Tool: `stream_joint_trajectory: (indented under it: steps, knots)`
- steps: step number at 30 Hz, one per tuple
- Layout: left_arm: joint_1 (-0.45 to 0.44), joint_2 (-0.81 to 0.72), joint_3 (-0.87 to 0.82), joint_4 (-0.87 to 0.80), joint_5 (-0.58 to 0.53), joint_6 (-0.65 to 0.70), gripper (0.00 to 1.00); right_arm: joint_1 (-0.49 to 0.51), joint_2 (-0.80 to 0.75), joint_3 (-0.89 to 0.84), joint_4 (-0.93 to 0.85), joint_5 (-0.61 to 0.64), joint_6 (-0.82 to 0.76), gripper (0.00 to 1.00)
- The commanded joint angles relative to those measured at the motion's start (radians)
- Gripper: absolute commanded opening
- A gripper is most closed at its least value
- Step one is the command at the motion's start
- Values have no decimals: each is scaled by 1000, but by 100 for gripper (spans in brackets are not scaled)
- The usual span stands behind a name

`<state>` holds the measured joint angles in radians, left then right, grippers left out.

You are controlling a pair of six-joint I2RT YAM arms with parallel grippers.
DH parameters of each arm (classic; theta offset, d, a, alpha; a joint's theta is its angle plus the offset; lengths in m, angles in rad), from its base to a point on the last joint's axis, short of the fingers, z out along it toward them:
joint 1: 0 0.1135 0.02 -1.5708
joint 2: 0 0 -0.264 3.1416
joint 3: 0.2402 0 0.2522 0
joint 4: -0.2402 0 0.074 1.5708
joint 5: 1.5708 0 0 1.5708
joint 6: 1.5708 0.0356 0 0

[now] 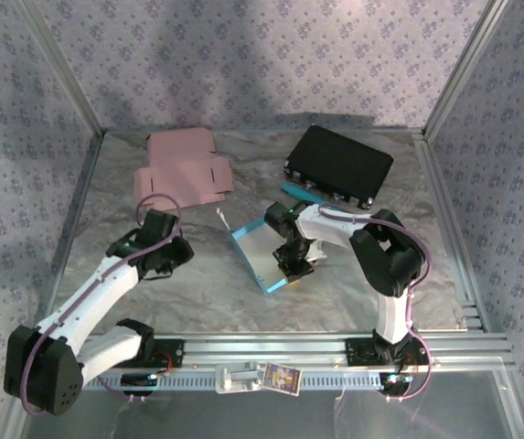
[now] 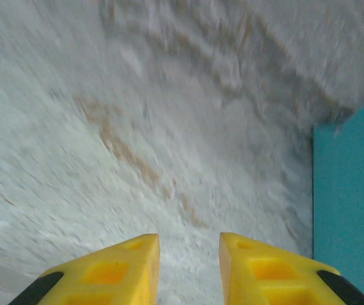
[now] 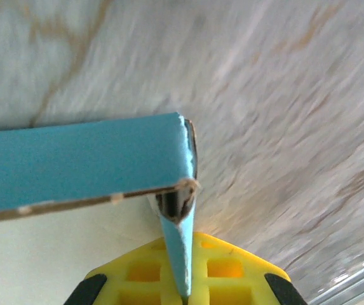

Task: Fold the paper box

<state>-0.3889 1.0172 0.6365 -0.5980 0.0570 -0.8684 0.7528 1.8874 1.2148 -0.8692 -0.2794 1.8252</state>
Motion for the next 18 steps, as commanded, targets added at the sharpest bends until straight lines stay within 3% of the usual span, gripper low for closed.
stream_joint_trajectory:
  steps: [1, 7, 9, 14, 18]
  knots:
    - [-7, -13, -29, 166, 156, -76, 30, 35, 4, -11, 135, -51, 212, 0]
    - [-7, 73, -40, 277, 202, -79, 32, 58, 75, 37, 143, -79, 208, 1]
    - [-7, 108, -35, 305, 208, -78, 32, 57, 76, 37, 148, -79, 202, 9]
    - [-7, 154, -9, 347, 204, -78, 32, 52, 33, 32, 142, -63, 183, 42]
    - [-7, 189, 16, 363, 208, -75, 32, 44, -12, 37, 115, -59, 149, 55]
